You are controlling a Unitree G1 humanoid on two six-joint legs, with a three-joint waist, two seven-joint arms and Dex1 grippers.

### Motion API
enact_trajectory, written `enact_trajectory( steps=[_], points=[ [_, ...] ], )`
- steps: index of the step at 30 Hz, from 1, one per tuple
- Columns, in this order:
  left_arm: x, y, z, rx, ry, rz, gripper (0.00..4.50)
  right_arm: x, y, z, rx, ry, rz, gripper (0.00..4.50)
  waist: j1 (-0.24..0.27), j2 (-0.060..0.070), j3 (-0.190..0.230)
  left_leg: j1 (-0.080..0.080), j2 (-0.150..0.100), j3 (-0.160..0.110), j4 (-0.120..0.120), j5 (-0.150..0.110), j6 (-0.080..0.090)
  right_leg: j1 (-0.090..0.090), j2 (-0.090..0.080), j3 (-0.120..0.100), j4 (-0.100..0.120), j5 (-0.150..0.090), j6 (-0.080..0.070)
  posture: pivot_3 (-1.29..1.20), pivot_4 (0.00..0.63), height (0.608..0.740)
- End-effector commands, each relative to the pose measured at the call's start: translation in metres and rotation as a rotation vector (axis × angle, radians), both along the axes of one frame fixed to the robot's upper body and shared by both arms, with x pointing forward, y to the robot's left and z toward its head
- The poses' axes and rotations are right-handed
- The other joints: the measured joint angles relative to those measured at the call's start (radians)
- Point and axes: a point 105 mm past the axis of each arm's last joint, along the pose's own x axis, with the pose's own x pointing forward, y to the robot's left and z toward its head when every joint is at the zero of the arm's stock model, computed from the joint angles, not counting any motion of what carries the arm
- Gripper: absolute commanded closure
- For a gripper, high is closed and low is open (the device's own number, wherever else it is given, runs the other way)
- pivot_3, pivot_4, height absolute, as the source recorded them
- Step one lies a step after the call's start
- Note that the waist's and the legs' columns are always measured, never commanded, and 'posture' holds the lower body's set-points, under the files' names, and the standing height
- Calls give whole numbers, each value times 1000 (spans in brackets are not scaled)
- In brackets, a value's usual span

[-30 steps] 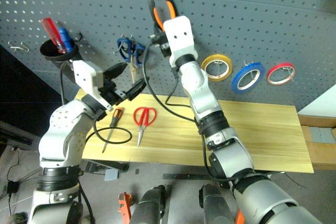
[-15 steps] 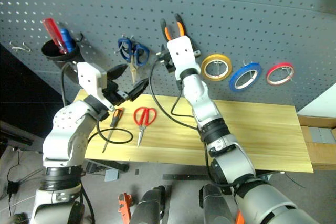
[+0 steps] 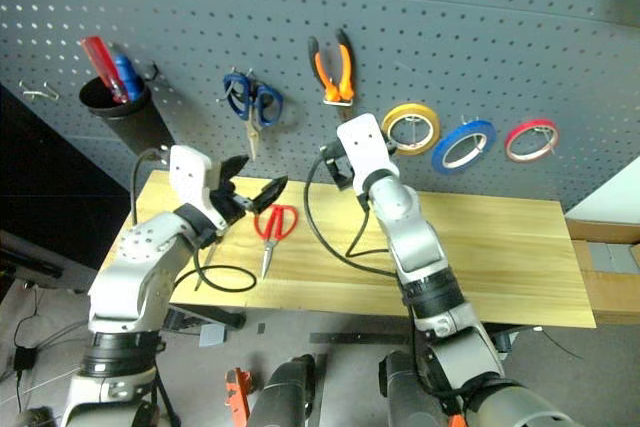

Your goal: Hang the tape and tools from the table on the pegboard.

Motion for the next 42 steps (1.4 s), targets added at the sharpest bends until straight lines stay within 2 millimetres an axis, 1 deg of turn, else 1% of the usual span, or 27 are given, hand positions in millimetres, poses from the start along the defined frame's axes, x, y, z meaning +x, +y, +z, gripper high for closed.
enact_trajectory(
  steps=[1, 2, 4, 6, 9, 12, 17, 22, 28, 31, 39, 42],
  points=[
    [-6, 13, -31, 94, 160, 108, 74, -28, 13, 6, 23, 81, 160, 34, -5, 0, 0, 0, 0, 0, 0, 0, 0, 0, 0, 0, 0, 0, 0, -15, 221, 740],
    [-8, 18, -40, 106, 209, 133, 74, -33, 14, 5, 19, 102, 185, 34, -6, 0, 0, 0, 0, 0, 0, 0, 0, 0, 0, 0, 0, 0, 0, -16, 222, 740],
    [-11, 31, -63, 148, 312, 202, 74, -49, 20, 0, -19, 156, 284, 34, -9, 0, 0, 0, 0, -1, 0, 0, 0, 0, 1, 0, 0, 0, 0, -26, 229, 740],
    [-14, 40, -77, 139, 381, 265, 74, -62, 23, -5, -53, 198, 357, 34, -13, 0, 0, 0, 0, -1, 0, 0, 0, 0, 1, -1, 0, 0, 0, -32, 235, 740],
    [-13, 42, -94, 146, 444, 302, 74, -73, 26, -9, -87, 223, 403, 34, -14, 0, 0, 0, 0, -2, 1, 0, 0, 0, 1, -1, 0, 0, 0, -36, 240, 740],
    [-7, 40, -107, 175, 480, 324, 74, -80, 30, -12, -104, 242, 432, 34, -14, 0, 0, 0, 0, -2, 1, 0, 0, 0, 0, -1, 0, 0, 0, -39, 242, 740],
    [7, 30, -126, 167, 533, 341, 74, -90, 34, -18, -149, 260, 492, 34, -13, 0, 0, 0, 0, -2, 1, 0, 0, 1, 0, -1, 0, 0, 0, -43, 246, 740],
    [25, 18, -135, 178, 550, 353, 74, -92, 35, -19, -172, 255, 509, 34, -16, 0, 0, 0, -1, -2, 1, 0, 0, 1, 0, -2, 0, 0, 0, -58, 253, 740],
    [32, 19, -141, 126, 589, 387, 74, -91, 32, -19, -186, 246, 501, 34, -23, 0, 0, 0, -1, -2, 1, 0, 0, 1, 0, -2, -1, 0, 0, -74, 255, 740],
    [32, 20, -142, 118, 591, 392, 614, -89, 29, -18, -188, 244, 492, 0, -24, 0, 0, 0, -1, -2, 1, 0, 0, 2, 0, -2, -1, 0, 0, -76, 252, 740],
    [29, 19, -142, 104, 580, 384, 3419, -85, 25, -17, -189, 240, 472, 0, -27, 0, 0, 1, -1, -2, 1, 0, 0, 2, 0, -2, -1, 0, 0, -77, 246, 740],
    [27, 17, -140, 97, 554, 367, 3429, -84, 23, -16, -192, 234, 466, 0, -28, 0, 0, 1, -1, -2, 1, 0, 0, 2, 0, -2, -1, 0, 0, -75, 245, 740]
  ],
)
